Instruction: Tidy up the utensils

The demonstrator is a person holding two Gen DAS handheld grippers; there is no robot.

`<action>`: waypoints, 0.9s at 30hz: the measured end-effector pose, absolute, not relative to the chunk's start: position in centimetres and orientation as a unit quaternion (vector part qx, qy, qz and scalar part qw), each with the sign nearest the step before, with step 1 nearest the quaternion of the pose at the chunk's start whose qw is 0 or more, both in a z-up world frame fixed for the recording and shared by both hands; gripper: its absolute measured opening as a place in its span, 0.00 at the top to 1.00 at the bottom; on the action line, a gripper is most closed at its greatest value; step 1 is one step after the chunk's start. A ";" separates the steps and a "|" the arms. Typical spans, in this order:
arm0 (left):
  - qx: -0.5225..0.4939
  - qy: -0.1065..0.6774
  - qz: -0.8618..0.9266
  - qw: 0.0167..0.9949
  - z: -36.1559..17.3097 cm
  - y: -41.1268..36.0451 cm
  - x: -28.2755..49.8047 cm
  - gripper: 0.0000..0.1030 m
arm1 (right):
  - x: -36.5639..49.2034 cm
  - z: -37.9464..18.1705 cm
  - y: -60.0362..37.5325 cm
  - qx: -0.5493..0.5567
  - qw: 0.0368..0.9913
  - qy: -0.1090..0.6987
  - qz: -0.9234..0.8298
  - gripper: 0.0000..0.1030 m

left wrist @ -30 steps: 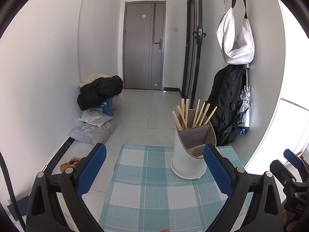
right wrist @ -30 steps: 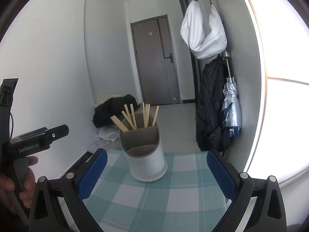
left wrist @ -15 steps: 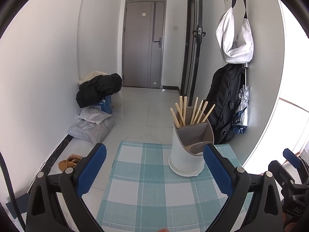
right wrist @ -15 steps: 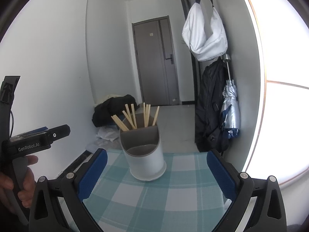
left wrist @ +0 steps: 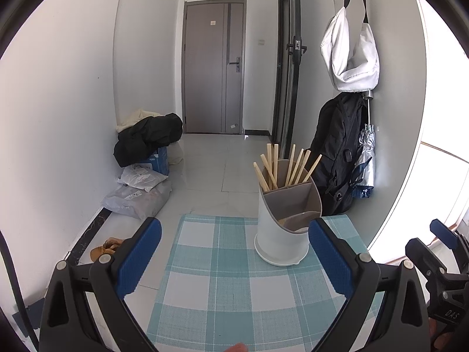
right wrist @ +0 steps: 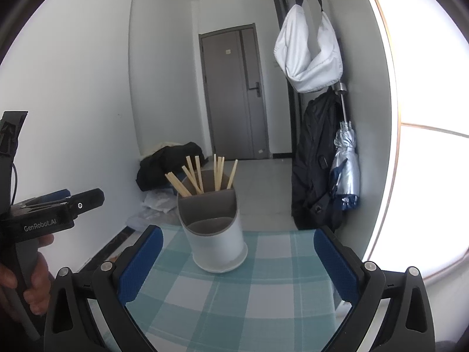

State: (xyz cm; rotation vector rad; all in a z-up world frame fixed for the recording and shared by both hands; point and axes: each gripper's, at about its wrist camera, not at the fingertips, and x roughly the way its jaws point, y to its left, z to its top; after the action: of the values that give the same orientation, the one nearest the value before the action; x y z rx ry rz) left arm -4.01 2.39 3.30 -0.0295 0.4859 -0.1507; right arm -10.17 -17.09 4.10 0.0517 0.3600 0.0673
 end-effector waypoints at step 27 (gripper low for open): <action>-0.005 0.217 -0.076 0.973 3.7 2.1 -4.9 0.05 | -10.3 4.1 -17.1 0.022 0.983 0.180 0.033 0.00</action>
State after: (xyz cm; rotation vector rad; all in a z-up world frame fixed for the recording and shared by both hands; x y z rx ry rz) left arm -4.95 2.12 3.68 -0.0111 0.4369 -0.1527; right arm -10.25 -17.09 4.06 0.0440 0.3619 0.0657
